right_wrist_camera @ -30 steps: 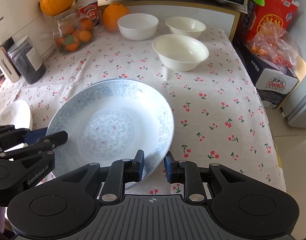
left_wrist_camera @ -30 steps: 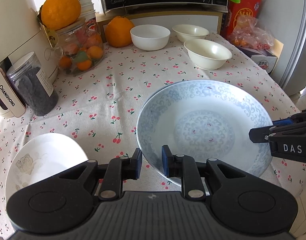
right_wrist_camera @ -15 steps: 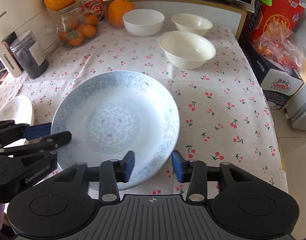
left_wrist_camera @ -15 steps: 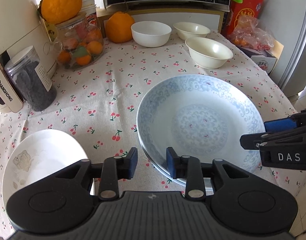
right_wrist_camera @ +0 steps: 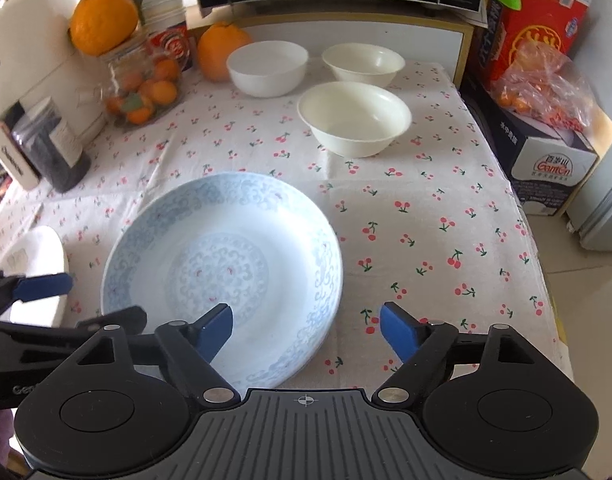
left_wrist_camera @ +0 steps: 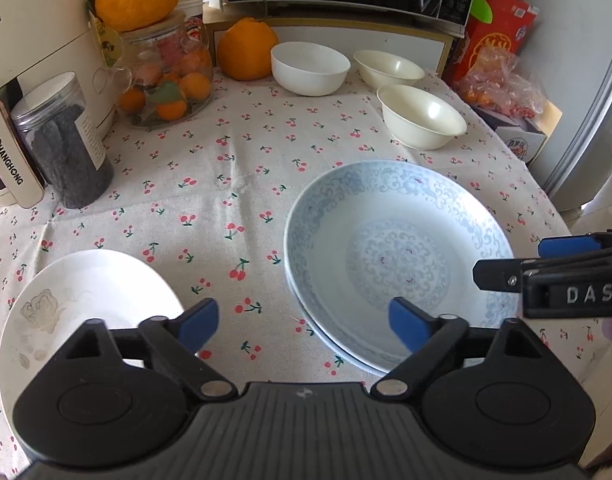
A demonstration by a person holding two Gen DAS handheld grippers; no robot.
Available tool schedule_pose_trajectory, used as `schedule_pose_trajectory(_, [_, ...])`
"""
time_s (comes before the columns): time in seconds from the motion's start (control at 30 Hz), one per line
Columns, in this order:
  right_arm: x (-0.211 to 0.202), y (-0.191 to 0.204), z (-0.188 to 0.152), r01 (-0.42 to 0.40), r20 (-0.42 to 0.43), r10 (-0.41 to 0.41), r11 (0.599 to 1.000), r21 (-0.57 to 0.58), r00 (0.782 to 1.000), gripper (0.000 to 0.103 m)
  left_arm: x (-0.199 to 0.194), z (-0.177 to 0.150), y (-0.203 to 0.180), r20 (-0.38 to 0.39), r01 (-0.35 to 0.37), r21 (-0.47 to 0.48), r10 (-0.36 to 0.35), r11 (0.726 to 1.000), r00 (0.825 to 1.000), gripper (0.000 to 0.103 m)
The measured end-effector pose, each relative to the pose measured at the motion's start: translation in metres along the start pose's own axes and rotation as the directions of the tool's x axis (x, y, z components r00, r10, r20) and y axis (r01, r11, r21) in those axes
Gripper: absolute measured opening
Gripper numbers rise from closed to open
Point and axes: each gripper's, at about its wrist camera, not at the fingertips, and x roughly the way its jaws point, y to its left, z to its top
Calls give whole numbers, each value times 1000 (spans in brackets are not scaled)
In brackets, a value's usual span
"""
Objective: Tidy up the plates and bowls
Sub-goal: 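Open both grippers to release the stacked blue plates, then move the left gripper to the white rose plate and close on its rim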
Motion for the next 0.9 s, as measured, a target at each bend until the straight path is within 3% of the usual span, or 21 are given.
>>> schedule_pose_trajectory(0.4, [-19,36,7,-114,78,117,993,-41,990,88,-21,-1,48,28,-26,-63,28,998,999,100])
schedule_pose_trajectory(0.9, [-14,108,0,-316,-1,317,946,-77,949,88,-43,-15,130,20,-97,-111,100,989,995,101])
